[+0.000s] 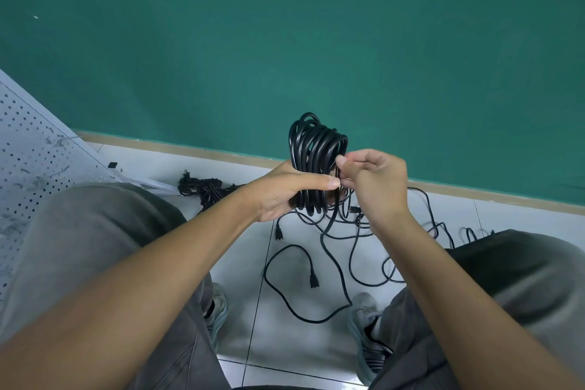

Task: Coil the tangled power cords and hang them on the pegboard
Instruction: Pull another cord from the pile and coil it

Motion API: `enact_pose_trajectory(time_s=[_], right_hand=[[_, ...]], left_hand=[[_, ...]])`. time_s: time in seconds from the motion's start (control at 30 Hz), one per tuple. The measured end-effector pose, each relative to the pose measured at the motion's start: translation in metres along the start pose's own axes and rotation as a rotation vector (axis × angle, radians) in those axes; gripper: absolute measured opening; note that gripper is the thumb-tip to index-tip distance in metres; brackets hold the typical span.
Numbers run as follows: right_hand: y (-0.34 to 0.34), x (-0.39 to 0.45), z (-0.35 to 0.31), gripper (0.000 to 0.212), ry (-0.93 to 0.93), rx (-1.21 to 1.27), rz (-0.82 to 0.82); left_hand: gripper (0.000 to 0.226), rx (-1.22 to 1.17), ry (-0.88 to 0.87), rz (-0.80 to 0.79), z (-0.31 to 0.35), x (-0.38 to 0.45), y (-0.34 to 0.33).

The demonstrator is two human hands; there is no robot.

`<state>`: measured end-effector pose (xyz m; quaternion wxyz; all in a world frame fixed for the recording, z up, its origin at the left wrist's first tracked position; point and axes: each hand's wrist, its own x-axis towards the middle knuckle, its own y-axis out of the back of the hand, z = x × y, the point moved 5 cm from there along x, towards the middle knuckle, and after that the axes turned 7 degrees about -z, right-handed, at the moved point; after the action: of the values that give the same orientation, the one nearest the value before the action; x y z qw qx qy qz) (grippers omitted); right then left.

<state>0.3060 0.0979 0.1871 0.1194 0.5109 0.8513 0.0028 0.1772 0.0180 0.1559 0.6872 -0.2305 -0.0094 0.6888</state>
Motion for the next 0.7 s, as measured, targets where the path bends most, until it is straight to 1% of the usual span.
enact_pose_trajectory(time_s=[0.13, 0.23, 0.3, 0.4, 0.47, 0.53, 0.6, 0.7], right_hand=[[0.003, -0.004, -0.007, 0.016, 0.073, -0.052, 0.075], [0.004, -0.004, -0.008, 0.017, 0.078, -0.054, 0.094], [0.004, -0.003, -0.007, 0.017, 0.091, -0.105, 0.103], [0.001, -0.003, -0.009, 0.004, 0.152, -0.268, 0.098], [-0.003, -0.002, -0.008, 0.011, 0.169, -0.305, 0.033], [-0.011, -0.001, -0.005, 0.022, 0.139, -0.209, -0.108], [-0.021, -0.004, 0.001, 0.034, 0.031, -0.059, -0.230], [-0.032, -0.010, 0.014, 0.053, -0.120, -0.060, -0.362]], left_hand=[[0.051, 0.015, 0.013, -0.018, 0.000, 0.001, 0.000], [0.049, 0.030, 0.010, -0.025, 0.001, 0.001, 0.000], [0.037, 0.014, 0.018, -0.018, 0.002, -0.001, -0.002], [0.022, -0.016, 0.035, -0.020, 0.003, -0.004, -0.004], [0.019, -0.026, 0.017, 0.005, 0.004, -0.004, -0.003], [0.023, 0.011, -0.019, 0.034, 0.006, -0.005, 0.001], [0.026, 0.023, -0.036, 0.056, 0.007, -0.004, 0.006], [0.025, -0.060, -0.035, 0.120, 0.008, -0.003, 0.014]])
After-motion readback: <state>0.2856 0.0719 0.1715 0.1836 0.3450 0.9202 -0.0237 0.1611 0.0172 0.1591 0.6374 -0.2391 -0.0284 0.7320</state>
